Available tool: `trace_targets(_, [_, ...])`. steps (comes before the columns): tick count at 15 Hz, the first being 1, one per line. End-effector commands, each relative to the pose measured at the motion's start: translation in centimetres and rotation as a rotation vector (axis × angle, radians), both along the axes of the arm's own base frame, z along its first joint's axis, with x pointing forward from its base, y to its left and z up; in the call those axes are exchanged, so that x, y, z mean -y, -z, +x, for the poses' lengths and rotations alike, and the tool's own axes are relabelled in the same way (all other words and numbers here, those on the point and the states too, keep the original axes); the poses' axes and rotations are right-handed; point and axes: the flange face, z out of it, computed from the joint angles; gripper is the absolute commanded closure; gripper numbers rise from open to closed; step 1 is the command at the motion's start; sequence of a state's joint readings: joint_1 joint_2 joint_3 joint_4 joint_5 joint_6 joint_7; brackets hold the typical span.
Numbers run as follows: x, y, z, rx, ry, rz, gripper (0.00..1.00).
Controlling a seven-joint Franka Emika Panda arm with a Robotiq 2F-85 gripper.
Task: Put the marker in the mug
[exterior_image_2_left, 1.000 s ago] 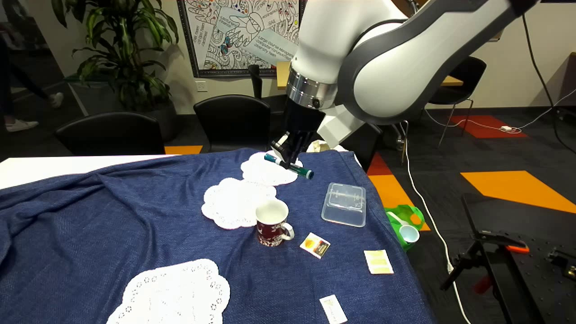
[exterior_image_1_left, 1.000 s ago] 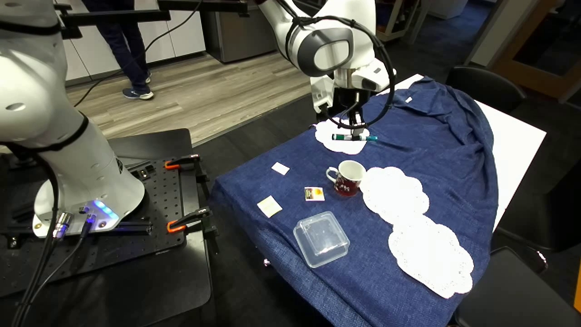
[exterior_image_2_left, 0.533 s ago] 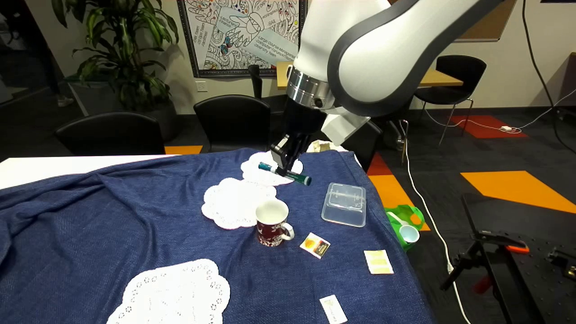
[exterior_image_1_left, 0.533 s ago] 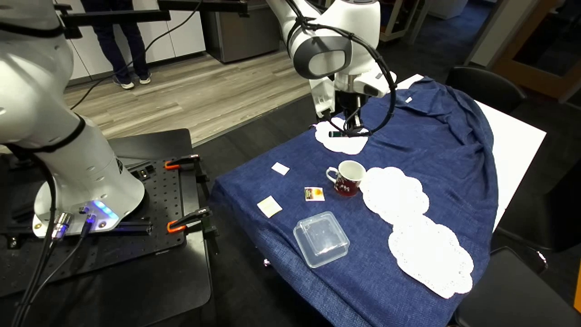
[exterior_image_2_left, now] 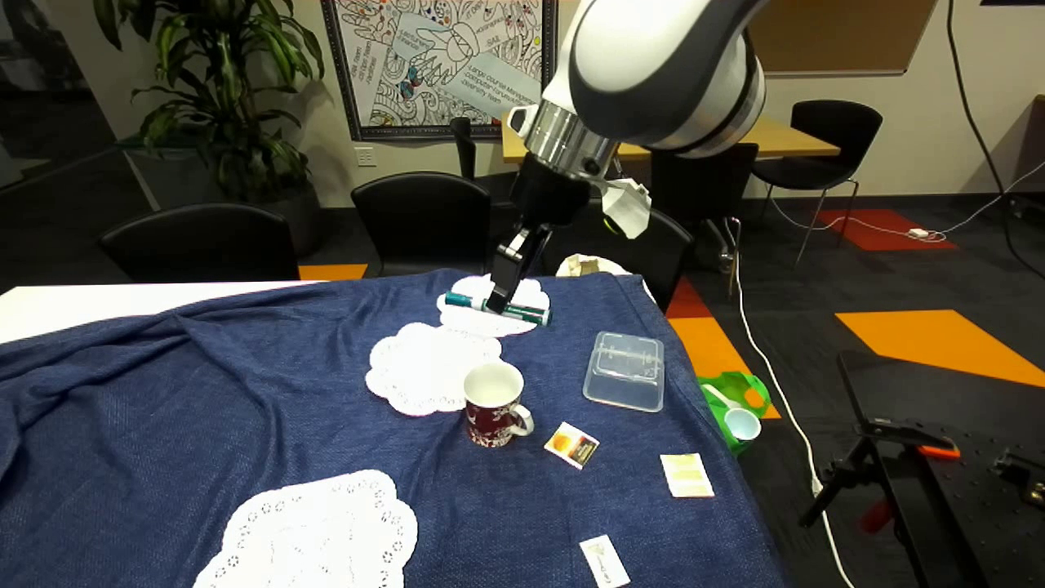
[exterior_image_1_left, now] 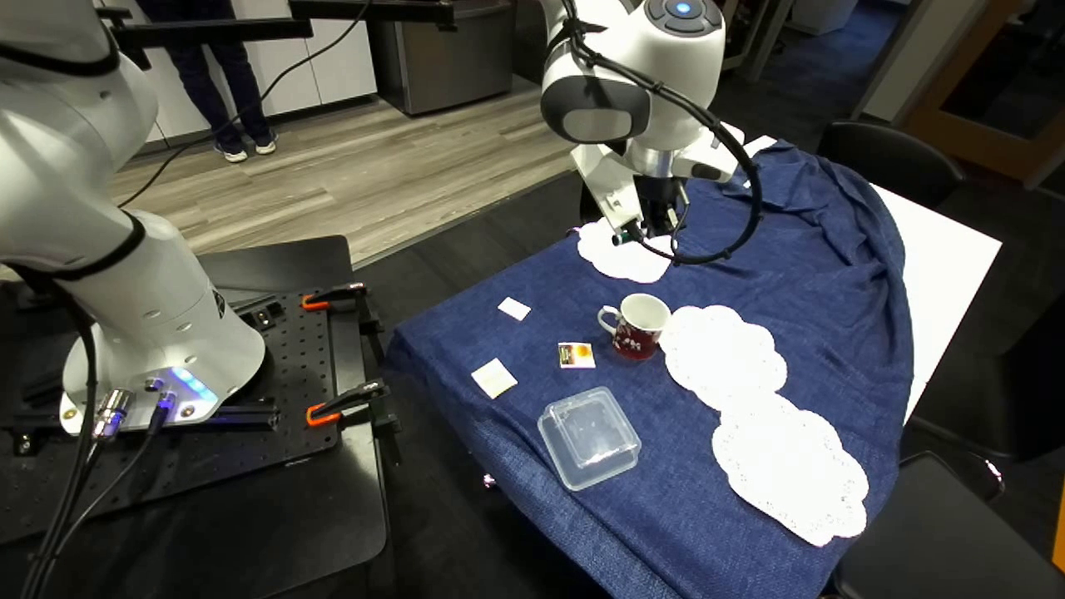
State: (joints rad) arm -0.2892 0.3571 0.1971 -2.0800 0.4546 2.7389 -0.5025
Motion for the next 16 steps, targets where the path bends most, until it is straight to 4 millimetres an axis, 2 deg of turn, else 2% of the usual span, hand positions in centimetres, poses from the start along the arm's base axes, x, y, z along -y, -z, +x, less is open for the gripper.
trace_targets(1, [0.5, -0.5, 1.5, 0.075, -0.145, 0.087, 0.95])
trace_targets(5, [1.1, 0.0, 2.1, 0.169, -0.279, 0.126, 0.95])
trace_targets(9, [1.2, 1.4, 2.0, 0.233, -0.344, 0.123, 0.95])
trace_targets(10, [1.2, 1.2, 1.6, 0.211, -0.311, 0.112, 0.81])
trace_targets(14, [1.2, 1.8, 1.6, 0.215, -0.329, 0.109, 0.81])
trace_targets(15, [1.5, 1.4, 2.1, 0.25, -0.353, 0.124, 0.95])
trace_targets(16, [1.7, 1.4, 2.3, 0.269, -0.364, 0.129, 0.95])
